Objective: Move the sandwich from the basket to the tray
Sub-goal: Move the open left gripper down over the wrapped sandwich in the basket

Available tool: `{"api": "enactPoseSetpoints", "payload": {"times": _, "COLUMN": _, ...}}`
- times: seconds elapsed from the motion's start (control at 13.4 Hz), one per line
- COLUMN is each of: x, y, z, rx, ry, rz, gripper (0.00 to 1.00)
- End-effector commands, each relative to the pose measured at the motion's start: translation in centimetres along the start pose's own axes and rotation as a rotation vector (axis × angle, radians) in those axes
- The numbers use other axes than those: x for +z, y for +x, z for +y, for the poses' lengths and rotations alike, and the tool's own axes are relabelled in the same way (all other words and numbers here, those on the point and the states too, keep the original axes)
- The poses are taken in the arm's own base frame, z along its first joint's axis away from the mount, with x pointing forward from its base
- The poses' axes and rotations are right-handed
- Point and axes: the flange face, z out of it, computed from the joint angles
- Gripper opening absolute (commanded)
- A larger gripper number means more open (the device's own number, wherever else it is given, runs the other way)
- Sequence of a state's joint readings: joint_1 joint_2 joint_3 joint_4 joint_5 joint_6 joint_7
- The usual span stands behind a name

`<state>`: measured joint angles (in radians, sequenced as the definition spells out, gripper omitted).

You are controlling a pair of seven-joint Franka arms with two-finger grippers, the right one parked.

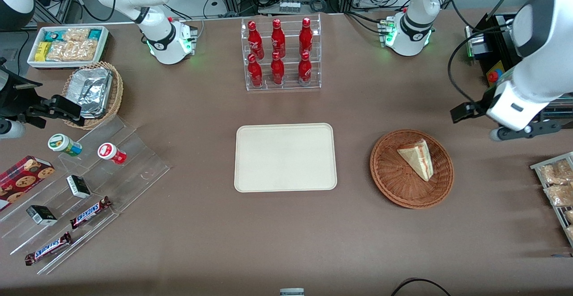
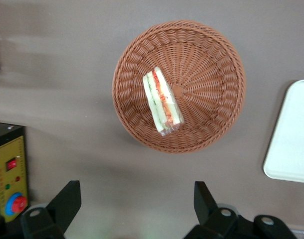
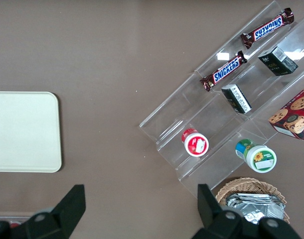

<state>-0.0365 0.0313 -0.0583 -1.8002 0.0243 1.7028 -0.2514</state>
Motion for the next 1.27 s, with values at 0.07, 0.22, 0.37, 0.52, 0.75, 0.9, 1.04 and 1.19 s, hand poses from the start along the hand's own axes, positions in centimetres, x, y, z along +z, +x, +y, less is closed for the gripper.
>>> {"api": "enactPoseSetpoints", "payload": {"times": 0.07, "x": 4.0, "y": -0.3, "z": 0.0, "rx": -0.059, "ry": 0.003, "rz": 0.012, "gripper": 1.0}}
{"api": "enactPoseSetpoints", "payload": {"times": 0.22, "x": 6.9, "y": 0.0, "z": 0.2, "rx": -0.086, "ry": 0.0, "rz": 0.017, "gripper": 1.0}}
{"api": "enactPoseSetpoints", "payload": {"times": 0.37, "x": 9.6, "y": 0.0, "z": 0.3, "rx": -0.083, "ry": -0.007, "rz": 0.038, "gripper": 1.0}}
{"api": "enactPoseSetpoints", "payload": {"times": 0.52, "x": 13.1, "y": 0.2, "z": 0.5, "rx": -0.091, "ry": -0.014, "rz": 0.045, "gripper": 1.0}}
{"api": "enactPoseSetpoints", "payload": {"times": 0.75, "x": 17.5, "y": 0.5, "z": 0.4, "rx": -0.131, "ry": -0.03, "rz": 0.074, "gripper": 1.0}}
{"api": "enactPoseSetpoints", "payload": {"times": 0.9, "x": 18.6, "y": 1.0, "z": 0.4, "rx": -0.222, "ry": -0.039, "rz": 0.075, "gripper": 1.0}}
{"api": "enactPoseSetpoints", "payload": {"times": 1.04, "x": 19.1, "y": 1.2, "z": 0.8, "rx": -0.31, "ry": -0.05, "rz": 0.084, "gripper": 1.0}}
{"api": "enactPoseSetpoints", "payload": {"times": 1.19, "x": 19.8, "y": 1.4, "z": 1.1, "rx": -0.351, "ry": -0.052, "rz": 0.078, "gripper": 1.0}}
